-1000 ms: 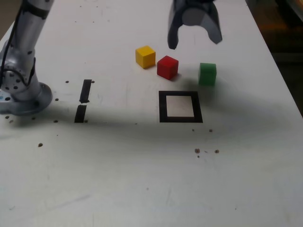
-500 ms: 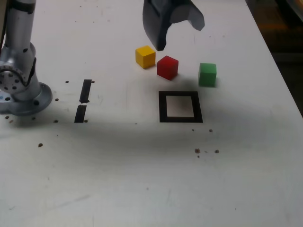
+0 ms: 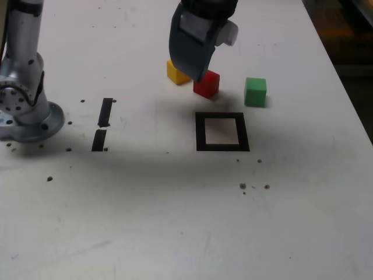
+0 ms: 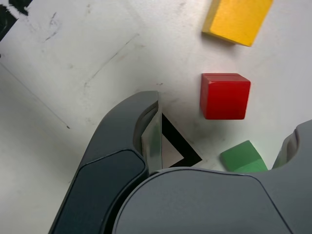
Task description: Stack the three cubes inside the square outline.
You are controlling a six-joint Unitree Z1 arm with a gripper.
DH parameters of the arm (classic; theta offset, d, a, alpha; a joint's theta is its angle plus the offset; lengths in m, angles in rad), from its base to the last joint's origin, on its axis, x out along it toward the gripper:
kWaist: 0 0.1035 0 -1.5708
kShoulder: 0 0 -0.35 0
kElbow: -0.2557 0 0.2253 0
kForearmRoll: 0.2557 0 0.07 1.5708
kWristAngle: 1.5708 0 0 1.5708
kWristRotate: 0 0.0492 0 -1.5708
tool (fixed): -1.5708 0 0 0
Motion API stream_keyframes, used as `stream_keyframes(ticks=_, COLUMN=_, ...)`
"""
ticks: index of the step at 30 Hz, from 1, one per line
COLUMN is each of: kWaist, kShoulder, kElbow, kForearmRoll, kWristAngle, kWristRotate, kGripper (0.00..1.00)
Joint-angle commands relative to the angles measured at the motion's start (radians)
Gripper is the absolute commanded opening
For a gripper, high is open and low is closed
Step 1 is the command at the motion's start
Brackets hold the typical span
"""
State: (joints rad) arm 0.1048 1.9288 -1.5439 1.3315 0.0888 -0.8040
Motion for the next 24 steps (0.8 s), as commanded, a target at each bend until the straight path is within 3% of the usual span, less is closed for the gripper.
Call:
stream_keyframes(ticks=1, kWaist=0.009, kShoulder=-0.006, kElbow=0.019, kForearmRoll=-0.013, kWristAngle=-0.018, kWristRotate=-0.011, kGripper=0.89)
stream_keyframes(ticks=5, kWaist=0.028, kShoulder=0.009, kElbow=0.062, kForearmRoll=-0.063, kWristAngle=-0.063, kWristRotate=-0.019, kGripper=0.89)
stream_keyframes(ticks=10, kWaist=0.055, kShoulder=0.051, kElbow=0.064, kForearmRoll=-0.097, kWristAngle=-0.088, kWristRotate=-0.010, kGripper=0.89)
stream_keyframes(ticks=19, kWaist=0.111, kShoulder=0.131, kElbow=0.033, kForearmRoll=-0.114, kWristAngle=-0.065, kWristRotate=0.010, kGripper=0.88)
stream_keyframes(ticks=24, kWaist=0.134, kShoulder=0.155, kElbow=0.020, kForearmRoll=-0.115, kWristAngle=-0.069, kWristRotate=0.027, kGripper=0.74)
